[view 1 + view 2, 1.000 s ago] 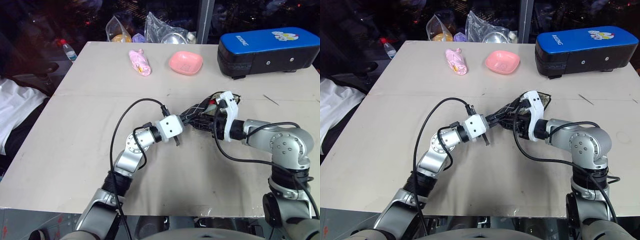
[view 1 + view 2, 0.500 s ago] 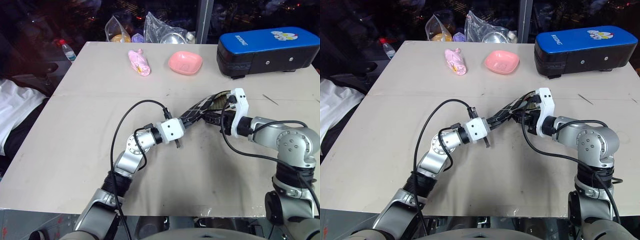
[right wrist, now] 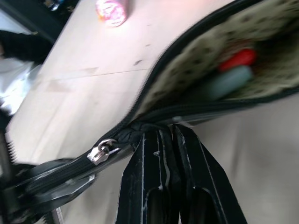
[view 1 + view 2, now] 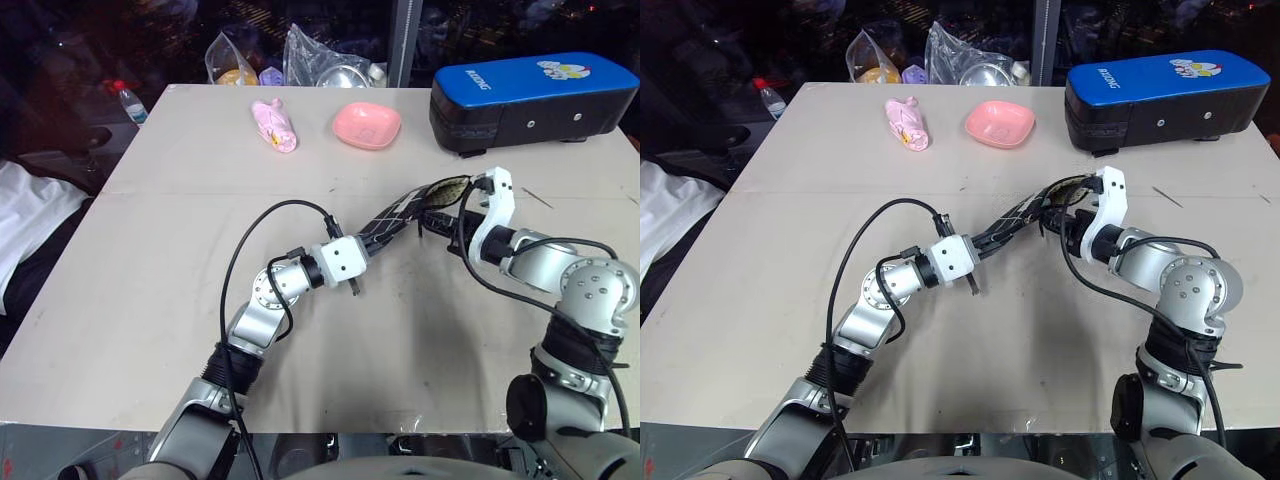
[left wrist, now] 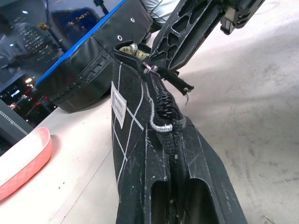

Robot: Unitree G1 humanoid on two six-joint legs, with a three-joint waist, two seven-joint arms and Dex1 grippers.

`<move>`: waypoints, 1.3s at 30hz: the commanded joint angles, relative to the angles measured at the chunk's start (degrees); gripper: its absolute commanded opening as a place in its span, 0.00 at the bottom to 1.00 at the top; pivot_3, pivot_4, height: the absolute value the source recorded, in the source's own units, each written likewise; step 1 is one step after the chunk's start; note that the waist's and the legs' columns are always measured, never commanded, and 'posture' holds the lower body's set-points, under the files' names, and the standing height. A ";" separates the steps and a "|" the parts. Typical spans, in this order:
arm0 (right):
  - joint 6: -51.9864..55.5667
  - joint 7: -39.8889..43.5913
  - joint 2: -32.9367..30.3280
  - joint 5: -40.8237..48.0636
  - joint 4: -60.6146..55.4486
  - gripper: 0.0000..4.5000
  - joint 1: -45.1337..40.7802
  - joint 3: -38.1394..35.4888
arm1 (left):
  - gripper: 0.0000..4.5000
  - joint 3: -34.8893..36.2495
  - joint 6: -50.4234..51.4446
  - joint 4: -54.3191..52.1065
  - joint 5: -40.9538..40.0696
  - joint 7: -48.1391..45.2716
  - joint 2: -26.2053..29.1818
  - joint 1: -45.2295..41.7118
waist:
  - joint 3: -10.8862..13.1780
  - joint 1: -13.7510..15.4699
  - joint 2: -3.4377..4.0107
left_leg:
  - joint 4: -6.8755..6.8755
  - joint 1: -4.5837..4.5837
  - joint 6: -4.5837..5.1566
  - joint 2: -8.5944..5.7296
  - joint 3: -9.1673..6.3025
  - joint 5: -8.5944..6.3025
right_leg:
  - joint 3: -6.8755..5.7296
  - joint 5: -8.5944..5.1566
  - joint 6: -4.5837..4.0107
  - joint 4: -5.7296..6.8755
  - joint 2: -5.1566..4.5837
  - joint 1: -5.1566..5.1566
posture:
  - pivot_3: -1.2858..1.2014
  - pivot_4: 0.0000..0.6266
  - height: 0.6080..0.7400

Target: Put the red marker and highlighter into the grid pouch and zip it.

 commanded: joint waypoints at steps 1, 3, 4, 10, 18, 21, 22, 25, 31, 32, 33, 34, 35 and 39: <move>-1.65 -2.18 0.08 -0.72 -0.31 0.02 -1.28 -2.68 | 0.00 0.08 -1.66 -0.56 -0.24 0.19 0.17 0.27 | 0.00 -0.06 0.00 | 0.00 0.00 0.00 0.00 0.01 0.00 | 0.00 0.00 0.00 0.00 0.00 -0.01 | 0.52 0.24 1.00; -2.42 -3.18 0.28 -1.35 0.25 0.02 -1.42 -3.26 | 0.00 0.15 -1.57 -0.59 -0.26 0.27 0.18 0.30 | 0.00 -0.11 0.00 | -0.01 0.00 0.00 0.00 0.01 0.00 | 0.00 0.00 0.00 0.00 0.00 -0.01 | 0.52 0.24 1.00; -2.66 -3.51 0.33 -1.48 0.43 0.02 -1.45 -3.40 | 0.00 0.17 -1.55 -0.60 -0.27 0.29 0.18 0.31 | 0.00 -0.12 0.00 | -0.02 0.00 0.00 0.00 0.01 0.00 | 0.00 0.00 0.00 0.00 0.00 -0.01 | 0.52 0.24 1.00; -7.67 -7.22 0.61 -4.67 3.06 0.02 -2.15 -4.66 | 0.00 0.50 -1.51 -0.59 -0.20 0.64 0.39 0.59 | 0.00 -0.13 0.01 | -0.03 0.00 0.00 0.00 0.02 0.00 | 0.01 0.00 0.01 -0.01 0.00 -0.01 | 0.52 0.24 1.00; -17.47 -11.92 -0.32 -10.00 8.87 0.02 -4.23 -5.92 | 0.00 0.74 -1.33 -0.84 -0.13 1.09 0.70 0.92 | 0.01 -0.21 0.01 | -0.07 0.01 -0.01 -0.01 0.06 0.01 | 0.03 0.00 0.01 -0.03 0.00 -0.03 | 0.52 0.24 1.00; -20.89 -13.87 -0.26 -11.41 10.94 0.02 -5.01 -6.68 | 0.00 0.82 -1.33 -0.80 -0.09 1.28 0.81 1.00 | 0.01 -0.20 0.01 | -0.07 0.01 -0.01 0.00 0.07 0.01 | 0.04 -0.01 0.01 -0.03 0.00 -0.03 | 0.52 0.24 1.00; -22.33 -14.30 -0.45 -12.21 11.50 0.02 -5.12 -6.57 | 0.00 0.85 -1.30 -0.72 0.03 1.39 0.91 1.06 | 0.01 -0.19 0.02 | -0.08 0.01 -0.01 0.00 0.07 0.01 | 0.04 -0.01 0.01 -0.04 0.00 -0.03 | 0.52 0.24 1.00; -24.68 -14.79 -0.39 -12.87 12.33 0.02 -5.27 -6.60 | 0.00 1.01 -1.26 -0.26 0.43 1.63 1.34 1.08 | 0.01 -0.25 0.02 | -0.11 0.01 -0.02 0.00 0.08 0.01 | 0.04 -0.01 0.02 -0.05 0.00 -0.04 | 0.52 0.24 1.00; -24.07 -7.03 -4.76 -12.64 10.22 0.02 -1.61 -0.33 | 0.00 2.43 -0.43 1.32 1.79 3.65 2.82 0.51 | 0.01 -0.24 0.03 | -0.18 0.03 -0.02 0.00 0.10 0.01 | 0.06 -0.01 0.02 -0.09 0.00 -0.04 | 0.52 0.24 1.00; -25.10 -3.42 -6.93 -13.05 9.30 0.02 -0.11 2.11 | 0.00 2.94 0.03 1.38 0.75 3.23 3.16 0.68 | 0.01 -0.23 0.03 | -0.20 0.03 -0.02 0.01 0.09 0.01 | 0.06 -0.01 0.02 -0.12 0.00 -0.04 | 0.52 0.24 1.00; -26.01 -0.86 -8.50 -13.37 8.71 0.02 0.97 3.84 | 0.00 3.30 0.36 1.41 -0.05 2.90 3.39 0.81 | 0.01 -0.17 0.03 | -0.21 0.03 -0.02 0.01 0.10 0.01 | 0.06 -0.01 0.02 -0.14 0.00 -0.04 | 0.52 0.24 1.00; -27.92 2.74 -10.93 -14.25 7.99 0.07 2.46 6.25 | 0.00 3.92 0.60 1.21 -1.05 2.57 3.65 1.07 | 0.02 -0.20 0.03 | -0.25 0.03 -0.02 0.01 0.11 0.01 | 0.06 -0.01 0.02 -0.20 -0.01 -0.04 | 0.52 0.24 1.00; -30.04 7.31 -14.02 -15.17 7.22 0.13 4.39 8.83 | 0.00 4.43 0.80 0.78 -2.02 1.74 4.25 1.49 | 0.02 -0.19 0.04 | -0.28 0.03 -0.02 0.01 0.12 0.01 | 0.07 -0.01 0.02 -0.23 -0.01 -0.04 | 0.52 0.24 1.00; -41.55 26.46 -25.03 -17.81 8.17 0.51 12.61 14.75 | 0.42 7.52 2.95 -2.93 -4.84 0.45 7.47 5.32 | 0.01 -0.23 0.03 | -0.50 0.07 -0.01 0.00 0.14 0.01 | 0.08 -0.01 0.03 -0.47 -0.01 -0.03 | 0.52 0.24 1.00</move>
